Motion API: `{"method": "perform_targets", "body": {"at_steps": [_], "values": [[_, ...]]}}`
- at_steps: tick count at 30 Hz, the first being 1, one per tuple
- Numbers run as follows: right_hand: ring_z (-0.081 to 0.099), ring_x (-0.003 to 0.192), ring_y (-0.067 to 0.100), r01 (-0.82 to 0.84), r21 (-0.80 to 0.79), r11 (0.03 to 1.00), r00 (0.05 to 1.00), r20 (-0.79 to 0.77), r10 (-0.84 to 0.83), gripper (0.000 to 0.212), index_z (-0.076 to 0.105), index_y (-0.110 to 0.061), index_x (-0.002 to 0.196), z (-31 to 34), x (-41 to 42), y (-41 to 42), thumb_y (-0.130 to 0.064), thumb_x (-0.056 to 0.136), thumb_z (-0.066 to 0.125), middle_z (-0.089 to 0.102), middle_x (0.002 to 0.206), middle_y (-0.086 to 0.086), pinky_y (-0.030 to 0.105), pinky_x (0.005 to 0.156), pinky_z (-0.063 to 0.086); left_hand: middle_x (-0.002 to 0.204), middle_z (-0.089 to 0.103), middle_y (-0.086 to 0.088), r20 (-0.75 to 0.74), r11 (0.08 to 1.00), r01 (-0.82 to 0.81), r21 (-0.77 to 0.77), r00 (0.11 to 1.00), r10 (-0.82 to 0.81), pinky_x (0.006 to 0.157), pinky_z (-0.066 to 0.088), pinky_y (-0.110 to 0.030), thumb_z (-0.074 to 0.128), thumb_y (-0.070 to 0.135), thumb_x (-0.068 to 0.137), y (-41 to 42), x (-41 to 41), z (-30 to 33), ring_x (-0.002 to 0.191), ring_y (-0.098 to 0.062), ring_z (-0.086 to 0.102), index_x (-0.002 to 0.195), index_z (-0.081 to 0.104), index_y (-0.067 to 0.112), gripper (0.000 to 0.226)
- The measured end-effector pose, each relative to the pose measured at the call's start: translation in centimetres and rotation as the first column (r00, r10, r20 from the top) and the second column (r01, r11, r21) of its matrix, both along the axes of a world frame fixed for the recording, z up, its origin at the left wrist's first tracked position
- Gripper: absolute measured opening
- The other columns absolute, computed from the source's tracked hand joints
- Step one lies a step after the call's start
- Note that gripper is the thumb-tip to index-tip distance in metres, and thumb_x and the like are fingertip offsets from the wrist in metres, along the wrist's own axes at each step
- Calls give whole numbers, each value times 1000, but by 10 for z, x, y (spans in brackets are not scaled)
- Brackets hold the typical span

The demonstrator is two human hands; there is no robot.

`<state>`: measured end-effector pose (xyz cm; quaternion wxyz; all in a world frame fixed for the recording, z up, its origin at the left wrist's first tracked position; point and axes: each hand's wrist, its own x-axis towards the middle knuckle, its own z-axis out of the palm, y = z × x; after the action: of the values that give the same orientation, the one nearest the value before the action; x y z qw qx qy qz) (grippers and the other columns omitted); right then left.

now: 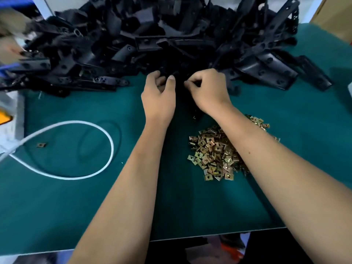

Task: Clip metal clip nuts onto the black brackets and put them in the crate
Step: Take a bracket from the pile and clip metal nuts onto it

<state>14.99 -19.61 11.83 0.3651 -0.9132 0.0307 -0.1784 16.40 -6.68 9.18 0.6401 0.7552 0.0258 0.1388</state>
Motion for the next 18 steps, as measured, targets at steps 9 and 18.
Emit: {"method": "perform_targets", "body": {"at_steps": [9, 18], "values": [[54, 44, 16, -126, 688, 715, 962, 259, -80, 13, 77, -8, 87, 16, -22, -7, -12, 94, 67, 59, 58, -1, 23, 40, 37, 164, 36, 7, -84, 972, 207, -110, 973, -217, 122, 33, -42, 53, 55, 92, 6, 7, -3, 148, -12, 38, 162, 19, 38, 80], [63, 51, 27, -319, 359, 877, 930, 299, 215, 14, 71, -8, 93, -5, -43, -32, -14, 101, 61, 62, 64, 0, 37, 43, 50, 94, 79, -10, -120, 939, 187, -290, 966, -230, 62, 57, -29, 50, 41, 106, 3, 1, 2, 70, -27, 75, 160, 29, 22, 61]]}}
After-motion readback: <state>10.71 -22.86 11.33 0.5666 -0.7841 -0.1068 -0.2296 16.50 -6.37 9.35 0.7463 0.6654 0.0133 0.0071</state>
